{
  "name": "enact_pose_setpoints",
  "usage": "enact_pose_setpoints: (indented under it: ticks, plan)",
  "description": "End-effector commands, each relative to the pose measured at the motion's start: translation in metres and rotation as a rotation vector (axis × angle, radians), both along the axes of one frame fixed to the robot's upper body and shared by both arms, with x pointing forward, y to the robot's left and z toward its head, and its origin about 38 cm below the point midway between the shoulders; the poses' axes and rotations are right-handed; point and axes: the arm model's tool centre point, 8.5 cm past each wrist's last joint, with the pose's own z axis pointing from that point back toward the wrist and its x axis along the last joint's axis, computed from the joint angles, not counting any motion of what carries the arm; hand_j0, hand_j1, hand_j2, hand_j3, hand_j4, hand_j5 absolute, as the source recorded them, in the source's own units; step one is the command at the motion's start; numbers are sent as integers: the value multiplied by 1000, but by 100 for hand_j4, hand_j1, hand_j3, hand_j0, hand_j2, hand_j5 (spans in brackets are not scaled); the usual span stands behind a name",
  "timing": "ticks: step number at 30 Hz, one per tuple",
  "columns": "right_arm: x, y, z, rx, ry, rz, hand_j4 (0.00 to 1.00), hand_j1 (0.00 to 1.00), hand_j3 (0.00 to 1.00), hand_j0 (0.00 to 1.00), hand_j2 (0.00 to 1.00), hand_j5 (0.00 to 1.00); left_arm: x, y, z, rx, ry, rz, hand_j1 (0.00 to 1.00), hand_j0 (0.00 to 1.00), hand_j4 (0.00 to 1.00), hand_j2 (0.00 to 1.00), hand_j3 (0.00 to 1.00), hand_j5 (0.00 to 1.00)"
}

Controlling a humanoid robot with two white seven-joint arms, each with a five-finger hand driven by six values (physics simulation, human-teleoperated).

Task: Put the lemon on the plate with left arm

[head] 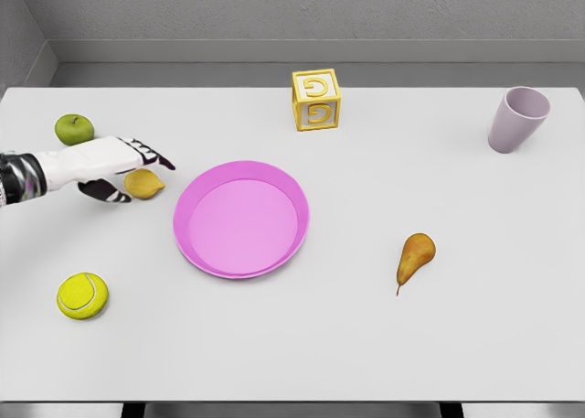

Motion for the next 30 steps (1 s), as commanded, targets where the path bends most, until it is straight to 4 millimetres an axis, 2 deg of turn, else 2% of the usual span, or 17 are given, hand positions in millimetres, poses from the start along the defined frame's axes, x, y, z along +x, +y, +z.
enact_pose_setpoints:
  ticks: [1, 9, 18, 23, 30]
  plan:
    - [0, 0, 0, 0, 0, 0, 100, 100, 100, 100, 100, 100, 1, -4, -4, -3, 5, 0, 83, 83, 83, 83, 83, 83]
    - [0, 0, 0, 0, 0, 0, 100, 100, 100, 100, 100, 100, 0, -11, -10, 6, 14, -15, 83, 83, 83, 83, 83, 83]
    - [0, 0, 0, 0, 0, 0, 100, 100, 100, 100, 100, 100, 1, -1, -16, 16, 33, 13, 82, 82, 82, 82, 82, 82]
    - [0, 0, 0, 0, 0, -2, 100, 100, 100, 100, 100, 100, 0, 0, -17, 36, 45, 11, 71, 71, 71, 71, 71, 71]
    - [0, 0, 0, 0, -1, -1, 100, 100, 100, 100, 100, 100, 2, -4, -16, 39, 45, -2, 64, 64, 64, 64, 64, 64]
